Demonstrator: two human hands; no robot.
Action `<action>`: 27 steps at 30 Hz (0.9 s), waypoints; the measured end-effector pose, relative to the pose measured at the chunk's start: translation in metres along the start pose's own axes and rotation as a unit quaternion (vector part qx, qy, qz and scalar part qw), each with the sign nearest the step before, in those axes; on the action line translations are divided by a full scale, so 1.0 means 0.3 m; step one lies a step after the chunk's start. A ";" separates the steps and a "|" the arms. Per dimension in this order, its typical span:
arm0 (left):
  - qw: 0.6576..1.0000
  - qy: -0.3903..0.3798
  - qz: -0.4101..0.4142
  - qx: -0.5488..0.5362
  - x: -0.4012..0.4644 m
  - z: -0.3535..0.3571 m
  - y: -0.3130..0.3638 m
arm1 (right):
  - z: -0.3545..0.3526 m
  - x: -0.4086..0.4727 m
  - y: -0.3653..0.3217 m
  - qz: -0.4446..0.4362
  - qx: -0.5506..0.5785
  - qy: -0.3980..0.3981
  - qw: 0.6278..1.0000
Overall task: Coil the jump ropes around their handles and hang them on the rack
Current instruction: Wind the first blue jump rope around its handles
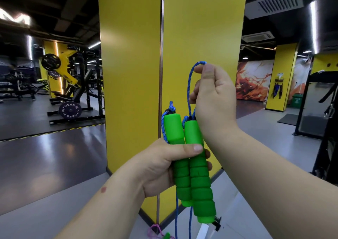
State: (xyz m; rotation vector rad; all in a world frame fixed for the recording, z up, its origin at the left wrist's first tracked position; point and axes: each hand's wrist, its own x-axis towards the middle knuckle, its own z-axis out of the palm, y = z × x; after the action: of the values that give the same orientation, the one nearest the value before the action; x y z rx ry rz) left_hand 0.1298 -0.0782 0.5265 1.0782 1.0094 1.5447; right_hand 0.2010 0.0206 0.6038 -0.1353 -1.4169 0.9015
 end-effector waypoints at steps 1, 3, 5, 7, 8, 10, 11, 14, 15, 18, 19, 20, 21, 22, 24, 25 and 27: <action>1.000 0.017 0.004 -0.002 0.003 0.002 0.000 | 0.002 -0.003 0.000 0.023 0.008 -0.026 0.999; 0.998 0.053 0.022 -0.019 0.010 -0.003 0.008 | -0.003 -0.015 0.007 0.081 -0.020 -0.094 0.992; 0.995 0.079 0.046 -0.039 0.017 -0.020 0.027 | -0.022 -0.037 0.022 0.166 -0.054 -0.156 0.972; 0.993 0.092 0.058 -0.049 0.018 -0.038 0.047 | -0.044 -0.067 0.037 0.258 -0.061 -0.214 0.940; 0.993 0.092 0.057 -0.044 0.018 -0.044 0.053 | -0.054 -0.081 0.043 0.291 -0.062 -0.246 0.923; 0.995 0.085 0.047 -0.023 0.016 -0.049 0.055 | -0.072 -0.104 0.055 0.323 -0.039 -0.305 0.895; 0.996 0.081 0.043 -0.012 0.014 -0.050 0.055 | -0.081 -0.111 0.060 0.322 -0.019 -0.322 0.890; 0.997 0.069 0.036 -0.002 0.008 -0.051 0.050 | -0.105 -0.121 0.068 0.307 0.016 -0.315 0.898; 0.997 0.066 0.036 -0.003 0.007 -0.051 0.047 | -0.111 -0.128 0.072 0.309 0.030 -0.307 0.899; 0.997 0.060 0.037 -0.010 0.009 -0.059 0.037 | -0.117 -0.146 0.074 0.309 0.079 -0.293 0.902; 0.998 0.056 0.036 -0.012 0.007 -0.058 0.038 | -0.117 -0.151 0.073 0.303 0.094 -0.288 0.903; 0.998 0.049 0.033 -0.012 0.004 -0.056 0.041 | -0.116 -0.156 0.070 0.299 0.108 -0.283 0.905; 0.999 0.043 0.029 -0.013 0.001 -0.054 0.043 | -0.115 -0.161 0.068 0.298 0.122 -0.278 0.905; 0.999 0.039 0.024 -0.014 -0.002 -0.053 0.045 | -0.115 -0.166 0.066 0.297 0.136 -0.276 0.904; 0.999 0.032 0.015 -0.012 -0.005 -0.057 0.045 | -0.118 -0.175 0.065 0.294 0.162 -0.278 0.900; 1.000 0.027 0.012 -0.009 -0.006 -0.059 0.044 | -0.120 -0.179 0.064 0.293 0.169 -0.282 0.898; 1.000 0.016 0.001 -0.003 -0.012 -0.062 0.041 | -0.130 -0.190 0.066 0.294 0.164 -0.294 0.894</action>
State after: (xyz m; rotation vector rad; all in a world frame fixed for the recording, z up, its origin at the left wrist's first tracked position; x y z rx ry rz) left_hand 0.1094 -0.0860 0.5326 1.0528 1.0248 1.5714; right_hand 0.2324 0.0159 0.5395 -0.0311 -1.7868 1.7854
